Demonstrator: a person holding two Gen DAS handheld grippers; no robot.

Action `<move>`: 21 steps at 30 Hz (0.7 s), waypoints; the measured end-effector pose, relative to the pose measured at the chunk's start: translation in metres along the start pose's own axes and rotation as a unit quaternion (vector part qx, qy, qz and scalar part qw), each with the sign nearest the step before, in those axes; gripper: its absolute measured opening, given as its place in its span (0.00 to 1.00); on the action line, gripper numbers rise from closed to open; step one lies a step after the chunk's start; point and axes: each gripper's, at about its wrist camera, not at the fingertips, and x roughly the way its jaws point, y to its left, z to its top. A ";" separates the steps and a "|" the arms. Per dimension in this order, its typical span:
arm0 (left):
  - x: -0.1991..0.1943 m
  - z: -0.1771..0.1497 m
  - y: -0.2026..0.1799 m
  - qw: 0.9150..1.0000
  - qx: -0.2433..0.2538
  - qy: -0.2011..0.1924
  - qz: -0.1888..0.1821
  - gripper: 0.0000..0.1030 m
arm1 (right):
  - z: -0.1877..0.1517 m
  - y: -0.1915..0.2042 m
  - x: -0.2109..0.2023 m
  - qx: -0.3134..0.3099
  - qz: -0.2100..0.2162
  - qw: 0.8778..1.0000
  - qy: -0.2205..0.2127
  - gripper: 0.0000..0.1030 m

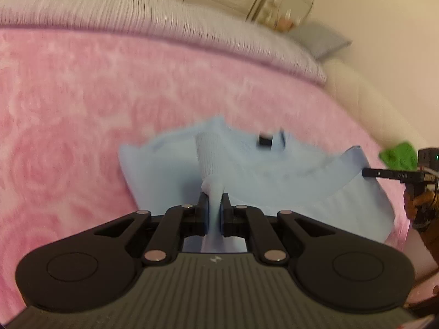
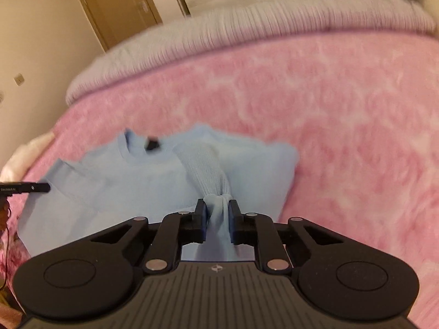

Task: Fold clothes
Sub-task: 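Lift the hem with both grippers and fold it up toward the collar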

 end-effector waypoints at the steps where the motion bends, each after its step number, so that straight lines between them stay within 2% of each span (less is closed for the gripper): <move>1: -0.003 0.003 0.000 1.000 0.003 -0.015 0.001 0.05 | 0.005 0.003 -0.004 -0.006 -0.001 1.000 -0.015 0.13; 4: 0.005 0.015 0.003 0.999 0.006 -0.037 0.014 0.05 | 0.019 0.007 0.001 -0.021 -0.018 0.999 -0.035 0.13; 13: 0.045 0.051 0.016 0.996 0.006 -0.077 0.045 0.05 | 0.047 -0.011 0.061 -0.006 -0.060 0.998 -0.012 0.13; 18: 0.076 0.048 0.025 0.995 0.012 -0.039 0.090 0.05 | 0.063 -0.021 0.094 0.002 -0.083 0.997 0.001 0.13; 20: 0.088 0.047 0.028 0.994 0.014 -0.023 0.107 0.06 | 0.060 -0.025 0.113 0.006 -0.097 0.995 0.024 0.20; 21: 0.094 0.046 0.030 0.993 0.015 -0.016 0.116 0.14 | 0.057 -0.025 0.118 0.004 -0.110 0.993 0.034 0.24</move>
